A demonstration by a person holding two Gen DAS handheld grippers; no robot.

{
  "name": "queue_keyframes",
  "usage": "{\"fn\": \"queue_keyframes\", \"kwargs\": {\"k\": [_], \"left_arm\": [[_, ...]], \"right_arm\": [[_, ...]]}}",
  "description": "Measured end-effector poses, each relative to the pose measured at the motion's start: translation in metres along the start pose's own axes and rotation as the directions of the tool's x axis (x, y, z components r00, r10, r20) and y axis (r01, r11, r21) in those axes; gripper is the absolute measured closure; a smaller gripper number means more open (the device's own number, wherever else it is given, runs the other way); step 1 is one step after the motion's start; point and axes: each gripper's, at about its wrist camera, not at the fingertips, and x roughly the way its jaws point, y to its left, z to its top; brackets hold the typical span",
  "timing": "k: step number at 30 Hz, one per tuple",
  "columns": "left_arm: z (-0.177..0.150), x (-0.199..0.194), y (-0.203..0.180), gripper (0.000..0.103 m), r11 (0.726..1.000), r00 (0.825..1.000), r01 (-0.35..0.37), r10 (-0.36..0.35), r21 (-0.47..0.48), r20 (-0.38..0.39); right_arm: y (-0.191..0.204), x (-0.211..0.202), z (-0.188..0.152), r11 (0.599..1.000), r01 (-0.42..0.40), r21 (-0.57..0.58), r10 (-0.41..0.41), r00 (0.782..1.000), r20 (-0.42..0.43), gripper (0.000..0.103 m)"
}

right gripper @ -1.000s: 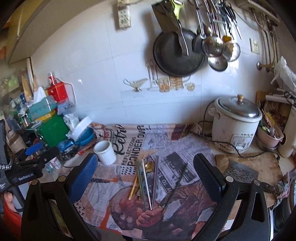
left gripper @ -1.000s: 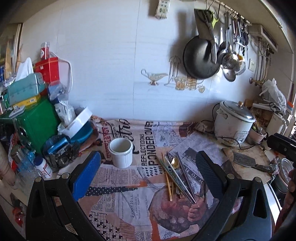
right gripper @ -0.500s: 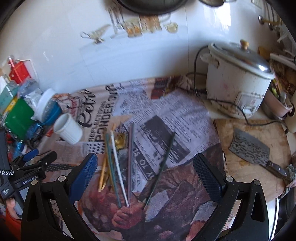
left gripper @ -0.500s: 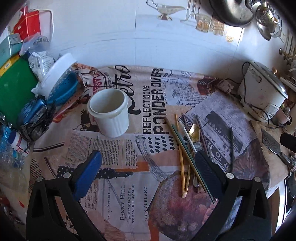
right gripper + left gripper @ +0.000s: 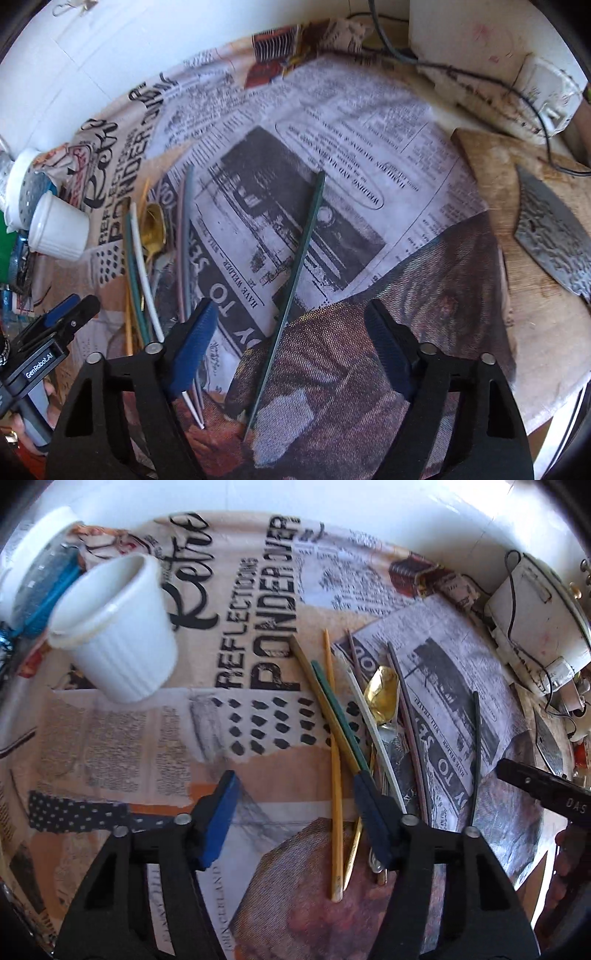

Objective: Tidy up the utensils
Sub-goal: 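Lower both tools toward the utensil pile beside the white cup, then grasp a wooden chopstick with the left tool while the right tool grasps a dark green stick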

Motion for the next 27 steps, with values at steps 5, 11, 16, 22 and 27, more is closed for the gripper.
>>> {"fn": "queue_keyframes", "kwargs": {"k": [5, 11, 16, 22, 27], "left_arm": [[0.01, 0.025, -0.009, 0.071, 0.995, 0.993, 0.093, -0.094, -0.023, -0.068], [0.02, 0.03, -0.015, 0.079, 0.991, 0.989, 0.123, -0.127, -0.051, -0.076], [0.025, 0.033, -0.012, 0.081, 0.984, 0.986, 0.146, -0.153, -0.098, -0.067], [0.029, 0.038, -0.003, 0.095, 0.978, 0.987, 0.137, -0.149, -0.156, -0.066], [0.031, 0.038, 0.001, 0.098, 0.978, 0.988, 0.126, -0.138, -0.167, -0.066]], "right_arm": [[0.003, 0.02, 0.002, 0.999, -0.027, -0.035, 0.025, 0.997, -0.068, 0.056], [0.004, 0.024, 0.006, 0.994, -0.05, -0.098, 0.042, 0.996, -0.083, 0.067], [0.009, 0.028, 0.011, 0.987, -0.046, -0.152, 0.035, 0.996, -0.077, 0.078], [0.016, 0.033, 0.019, 0.981, -0.042, -0.187, 0.03, 0.997, -0.069, 0.085], [0.026, 0.039, 0.027, 0.976, -0.015, -0.219, 0.001, 0.998, -0.064, 0.094]]}}
